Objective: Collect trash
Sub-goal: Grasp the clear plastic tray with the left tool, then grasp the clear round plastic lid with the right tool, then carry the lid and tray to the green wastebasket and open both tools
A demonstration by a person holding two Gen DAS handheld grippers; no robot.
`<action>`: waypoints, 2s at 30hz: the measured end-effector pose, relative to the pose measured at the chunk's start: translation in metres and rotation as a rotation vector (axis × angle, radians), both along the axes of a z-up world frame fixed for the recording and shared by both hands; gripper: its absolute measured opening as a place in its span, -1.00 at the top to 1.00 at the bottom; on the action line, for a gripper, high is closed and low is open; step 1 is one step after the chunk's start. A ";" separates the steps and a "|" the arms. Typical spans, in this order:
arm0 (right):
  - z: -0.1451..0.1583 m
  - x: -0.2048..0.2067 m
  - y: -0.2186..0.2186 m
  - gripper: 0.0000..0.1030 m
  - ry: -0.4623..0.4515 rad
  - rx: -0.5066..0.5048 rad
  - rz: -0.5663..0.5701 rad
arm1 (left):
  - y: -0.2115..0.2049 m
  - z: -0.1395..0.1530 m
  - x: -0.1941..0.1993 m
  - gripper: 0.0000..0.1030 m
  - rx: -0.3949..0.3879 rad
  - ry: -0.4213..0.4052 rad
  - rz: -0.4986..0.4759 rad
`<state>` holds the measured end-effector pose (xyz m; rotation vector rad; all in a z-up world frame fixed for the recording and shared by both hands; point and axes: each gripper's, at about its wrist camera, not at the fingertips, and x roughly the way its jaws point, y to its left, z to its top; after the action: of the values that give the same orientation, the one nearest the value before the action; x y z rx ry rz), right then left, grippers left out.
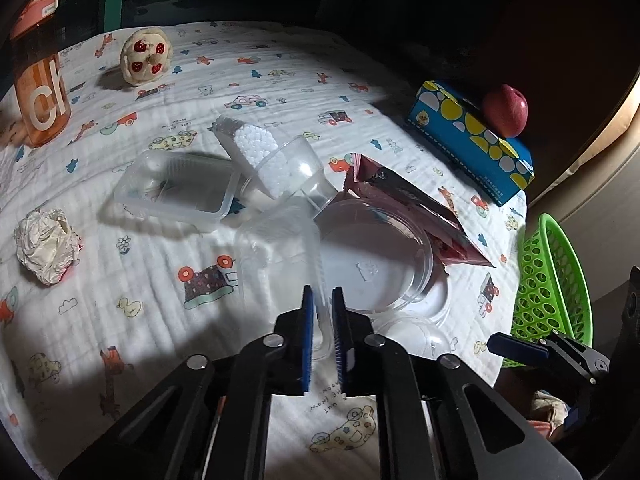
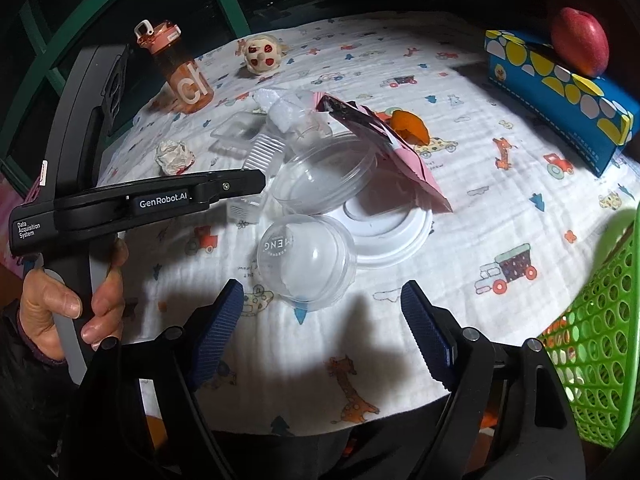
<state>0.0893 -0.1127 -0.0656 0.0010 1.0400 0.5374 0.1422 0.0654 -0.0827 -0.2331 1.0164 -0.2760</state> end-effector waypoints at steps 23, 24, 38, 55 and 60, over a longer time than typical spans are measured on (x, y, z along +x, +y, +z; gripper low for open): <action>-0.019 0.007 0.042 -0.14 -0.083 -0.125 0.007 | 0.023 0.044 -0.030 0.89 -0.039 -0.091 0.057; -0.016 0.005 0.040 -0.14 -0.092 -0.109 0.012 | 0.023 0.045 -0.030 0.89 -0.041 -0.093 0.058; 0.042 -0.014 -0.033 -0.14 -0.123 0.066 -0.071 | -0.017 0.078 -0.036 0.89 -0.060 -0.148 -0.026; 0.048 -0.027 -0.246 -0.14 -0.132 -0.013 -0.522 | -0.165 0.111 -0.024 0.89 -0.087 -0.174 -0.296; 0.029 -0.025 -0.286 -0.14 -0.085 -0.050 -0.590 | -0.215 0.118 -0.022 0.89 -0.075 -0.177 -0.381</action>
<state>0.0643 -0.3986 -0.0362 0.2329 0.9143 -0.0250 0.1205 -0.1491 0.0358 -0.0782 0.8703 -0.6704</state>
